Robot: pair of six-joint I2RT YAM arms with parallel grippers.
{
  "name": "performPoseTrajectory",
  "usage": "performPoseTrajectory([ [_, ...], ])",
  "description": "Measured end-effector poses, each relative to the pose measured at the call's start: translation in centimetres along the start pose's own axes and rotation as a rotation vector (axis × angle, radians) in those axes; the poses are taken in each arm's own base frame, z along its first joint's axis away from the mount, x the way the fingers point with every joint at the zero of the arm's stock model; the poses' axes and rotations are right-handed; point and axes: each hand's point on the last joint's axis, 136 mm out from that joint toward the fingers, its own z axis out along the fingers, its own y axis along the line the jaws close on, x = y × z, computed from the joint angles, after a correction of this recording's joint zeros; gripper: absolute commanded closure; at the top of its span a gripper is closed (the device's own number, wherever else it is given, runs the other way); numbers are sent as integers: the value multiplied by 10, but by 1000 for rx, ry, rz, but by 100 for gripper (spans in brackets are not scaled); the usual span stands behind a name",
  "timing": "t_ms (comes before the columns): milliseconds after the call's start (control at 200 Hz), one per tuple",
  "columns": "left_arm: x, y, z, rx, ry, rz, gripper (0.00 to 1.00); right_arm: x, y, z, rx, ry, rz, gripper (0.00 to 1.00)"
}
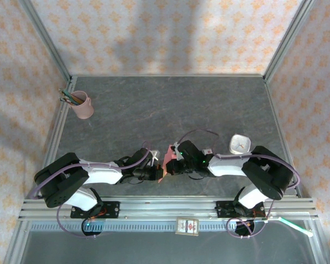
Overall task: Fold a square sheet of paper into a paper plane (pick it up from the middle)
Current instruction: Fold the wing for the fifth time at the center of the table.
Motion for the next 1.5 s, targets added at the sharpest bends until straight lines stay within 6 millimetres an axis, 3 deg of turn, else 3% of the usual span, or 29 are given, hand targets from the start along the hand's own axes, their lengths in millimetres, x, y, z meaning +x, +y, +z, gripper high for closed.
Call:
performPoseTrajectory([
  [556, -1, 2, 0, -11, -5, 26, 100, -4, -13, 9, 75, 34, -11, 99],
  [1502, -2, 6, 4, -58, -29, 68, 100, -46, -50, -5, 156, -32, 29, 100],
])
